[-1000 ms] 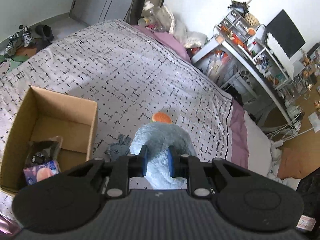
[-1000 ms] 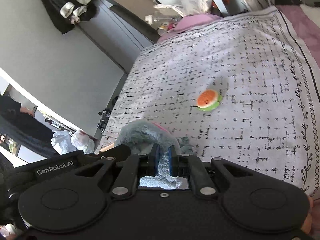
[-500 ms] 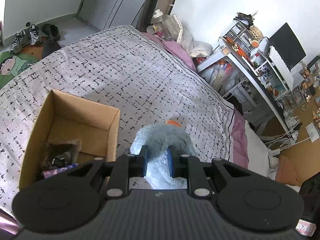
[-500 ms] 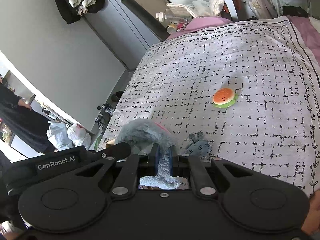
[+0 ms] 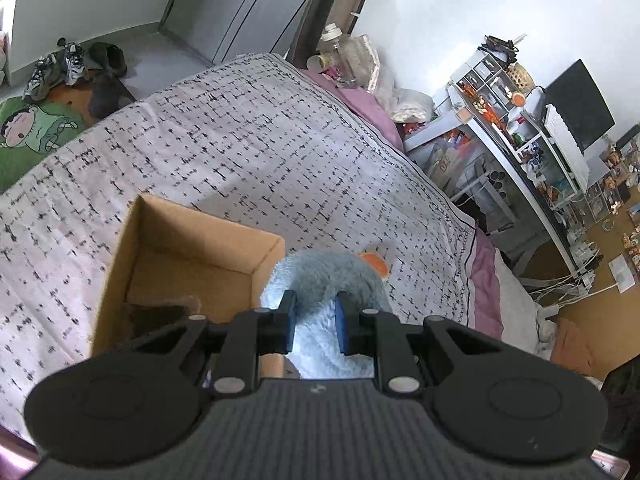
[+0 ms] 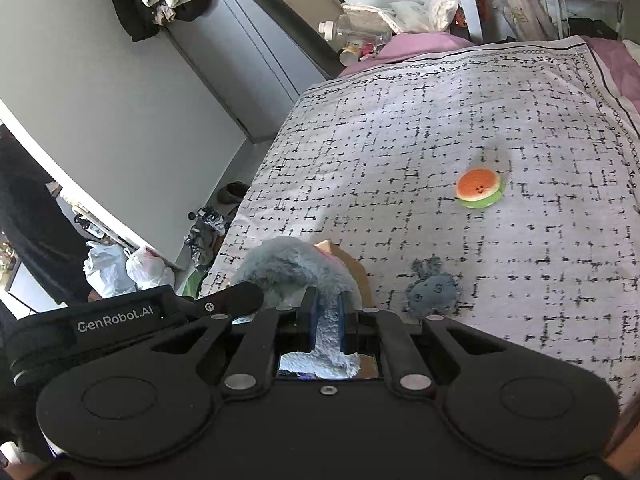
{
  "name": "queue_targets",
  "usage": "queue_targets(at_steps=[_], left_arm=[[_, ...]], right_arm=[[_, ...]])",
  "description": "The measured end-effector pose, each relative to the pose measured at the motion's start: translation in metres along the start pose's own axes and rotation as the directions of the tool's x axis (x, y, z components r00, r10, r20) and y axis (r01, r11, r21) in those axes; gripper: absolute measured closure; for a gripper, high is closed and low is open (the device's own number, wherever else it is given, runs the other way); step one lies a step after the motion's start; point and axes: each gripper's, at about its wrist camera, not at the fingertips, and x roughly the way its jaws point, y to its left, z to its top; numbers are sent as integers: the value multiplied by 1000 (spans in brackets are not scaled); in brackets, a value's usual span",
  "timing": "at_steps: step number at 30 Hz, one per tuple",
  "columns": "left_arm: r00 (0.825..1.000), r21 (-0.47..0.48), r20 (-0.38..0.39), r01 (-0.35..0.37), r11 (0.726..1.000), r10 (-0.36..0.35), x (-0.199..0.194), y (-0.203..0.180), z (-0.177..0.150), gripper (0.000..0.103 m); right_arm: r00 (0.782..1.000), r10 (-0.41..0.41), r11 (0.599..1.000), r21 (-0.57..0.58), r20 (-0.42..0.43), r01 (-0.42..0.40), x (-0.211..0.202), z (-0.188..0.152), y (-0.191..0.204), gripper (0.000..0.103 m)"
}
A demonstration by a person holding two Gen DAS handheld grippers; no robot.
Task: Organize soft objects
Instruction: 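Lift the fluffy plush with both tools and carry it over the box, then open both tools dropping the fluffy plush into the cardboard box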
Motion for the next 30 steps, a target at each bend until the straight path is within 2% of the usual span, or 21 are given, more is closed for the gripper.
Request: queue_targets(at_steps=[13, 23, 30], left_arm=[[1000, -47, -17, -23, 999, 23, 9, 51, 18, 84], [997, -69, -72, -19, 997, 14, 40, 74, 17, 84], [992, -84, -124, -24, 996, 14, 67, 81, 7, 84]], right_arm=[[999, -11, 1000, -12, -51, 10, 39, -11, 31, 93], [992, -71, 997, -13, -108, 70, 66, -21, 28, 93], [987, -103, 995, -27, -123, 101, 69, -25, 22, 91]])
